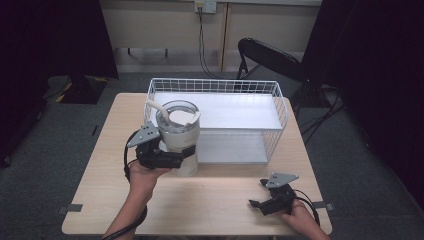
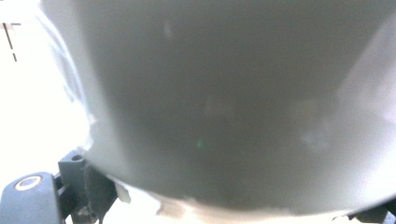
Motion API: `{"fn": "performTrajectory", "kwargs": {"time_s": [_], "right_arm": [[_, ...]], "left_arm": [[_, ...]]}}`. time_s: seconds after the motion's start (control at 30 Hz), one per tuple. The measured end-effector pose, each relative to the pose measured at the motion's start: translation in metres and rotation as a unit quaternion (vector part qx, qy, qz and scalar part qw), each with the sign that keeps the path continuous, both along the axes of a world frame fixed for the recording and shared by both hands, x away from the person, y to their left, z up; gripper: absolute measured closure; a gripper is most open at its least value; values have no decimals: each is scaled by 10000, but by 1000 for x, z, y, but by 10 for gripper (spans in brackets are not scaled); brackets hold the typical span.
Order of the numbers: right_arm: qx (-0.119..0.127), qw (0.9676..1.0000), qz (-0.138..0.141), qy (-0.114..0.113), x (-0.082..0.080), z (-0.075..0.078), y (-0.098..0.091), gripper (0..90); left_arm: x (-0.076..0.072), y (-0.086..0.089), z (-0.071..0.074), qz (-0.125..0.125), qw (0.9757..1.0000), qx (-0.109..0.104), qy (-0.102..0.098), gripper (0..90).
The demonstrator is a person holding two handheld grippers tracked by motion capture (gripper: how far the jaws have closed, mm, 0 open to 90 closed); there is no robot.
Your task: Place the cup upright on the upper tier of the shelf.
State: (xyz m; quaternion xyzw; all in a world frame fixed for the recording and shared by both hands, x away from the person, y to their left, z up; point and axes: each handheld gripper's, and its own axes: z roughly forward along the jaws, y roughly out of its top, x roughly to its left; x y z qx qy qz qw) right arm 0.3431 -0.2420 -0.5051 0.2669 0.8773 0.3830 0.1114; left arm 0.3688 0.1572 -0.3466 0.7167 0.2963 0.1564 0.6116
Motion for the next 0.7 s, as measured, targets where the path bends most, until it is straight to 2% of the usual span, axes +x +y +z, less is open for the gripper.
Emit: {"fn": "performTrajectory", "kwargs": {"time_s": [0.07,0.17,0.23,0.33,0.53,0.7], "right_arm": [[0,10000,1,-1,0,0,0,117],[-1,10000,2,-2,0,0,0,117],[-1,10000,1,-1,0,0,0,117],[0,10000,1,-1,0,0,0,117],[1,10000,2,-1,0,0,0,117],[-1,10000,1,-1,0,0,0,117]], "left_arm": [[2,-1,3,-13,10000,91,-22,101],[4,-4,8,-12,9999,111,-32,101],[5,-5,11,-9,10000,41,-40,101],[7,-7,15,11,10000,45,-6,101],[11,-11,26,8,9999,104,-57,101],[12,-16,33,-64,9999,101,-62,101]]}}
